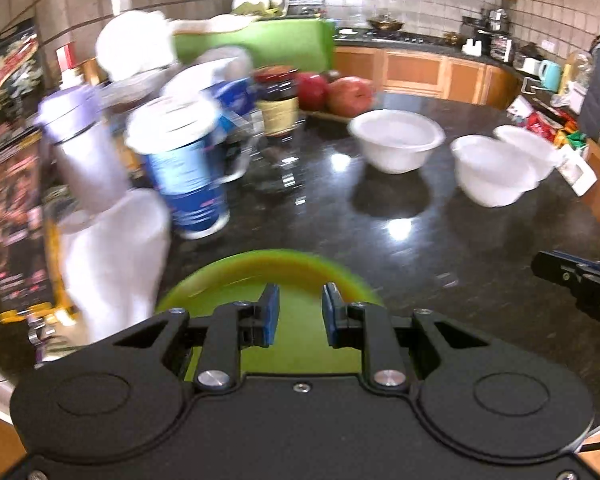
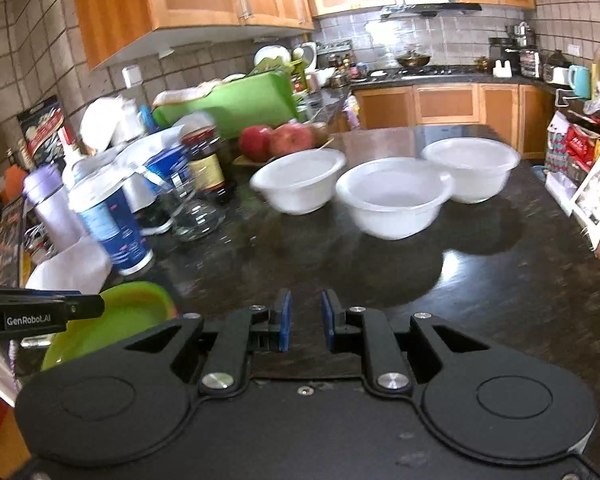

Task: Organize plates and bowls
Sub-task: 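Open the left tool and withdraw it toward the white bowls, then reach the left tool to a white bowl rim and close it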

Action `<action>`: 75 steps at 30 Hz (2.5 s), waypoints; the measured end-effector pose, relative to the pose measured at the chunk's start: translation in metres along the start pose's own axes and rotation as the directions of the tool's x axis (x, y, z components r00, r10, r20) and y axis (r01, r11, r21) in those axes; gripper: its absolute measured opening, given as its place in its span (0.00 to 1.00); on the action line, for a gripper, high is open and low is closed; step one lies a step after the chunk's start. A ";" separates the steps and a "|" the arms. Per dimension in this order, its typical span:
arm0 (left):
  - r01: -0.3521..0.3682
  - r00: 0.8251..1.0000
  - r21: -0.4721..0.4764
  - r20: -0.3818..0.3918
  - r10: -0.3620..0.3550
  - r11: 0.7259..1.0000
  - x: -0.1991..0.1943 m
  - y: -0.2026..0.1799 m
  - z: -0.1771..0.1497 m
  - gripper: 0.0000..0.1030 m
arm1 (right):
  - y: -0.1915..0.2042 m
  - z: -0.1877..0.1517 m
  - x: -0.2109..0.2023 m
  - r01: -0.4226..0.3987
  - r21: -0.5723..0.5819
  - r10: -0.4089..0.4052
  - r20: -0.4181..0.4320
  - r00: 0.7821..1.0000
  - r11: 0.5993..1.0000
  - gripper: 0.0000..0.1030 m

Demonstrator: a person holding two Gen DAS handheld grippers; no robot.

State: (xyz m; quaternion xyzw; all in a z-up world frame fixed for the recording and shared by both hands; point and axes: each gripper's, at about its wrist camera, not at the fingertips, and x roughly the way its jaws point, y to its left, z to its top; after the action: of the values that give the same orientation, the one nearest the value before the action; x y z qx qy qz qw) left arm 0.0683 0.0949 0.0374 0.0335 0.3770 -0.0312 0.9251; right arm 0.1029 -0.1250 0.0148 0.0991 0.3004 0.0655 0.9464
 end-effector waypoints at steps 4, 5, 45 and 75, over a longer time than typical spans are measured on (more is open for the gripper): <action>0.019 0.999 0.023 0.028 -0.019 1.000 0.009 -0.038 0.017 0.30 | -0.038 0.011 -0.010 0.036 0.002 -0.036 0.039 0.999 0.999 0.19; 0.024 0.999 0.028 0.035 -0.025 0.999 0.011 -0.047 0.021 0.30 | -0.046 0.014 -0.011 0.042 0.003 -0.042 0.048 0.998 0.999 0.19; 0.040 0.995 0.047 -0.093 -0.036 0.998 0.140 -0.149 0.106 0.30 | -0.146 0.096 0.124 -0.011 0.069 0.016 -0.079 0.997 0.998 0.20; 0.095 0.983 0.063 -0.161 -0.084 0.994 0.159 -0.151 0.130 0.29 | -0.153 0.103 0.153 -0.008 0.054 0.015 -0.137 0.991 0.999 0.22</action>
State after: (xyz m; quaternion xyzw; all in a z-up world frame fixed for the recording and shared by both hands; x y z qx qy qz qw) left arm 0.2594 -0.0713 0.0128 0.0514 0.4489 -0.0832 0.8882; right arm 0.2972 -0.2612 -0.0224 0.1212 0.3657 0.0696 0.9202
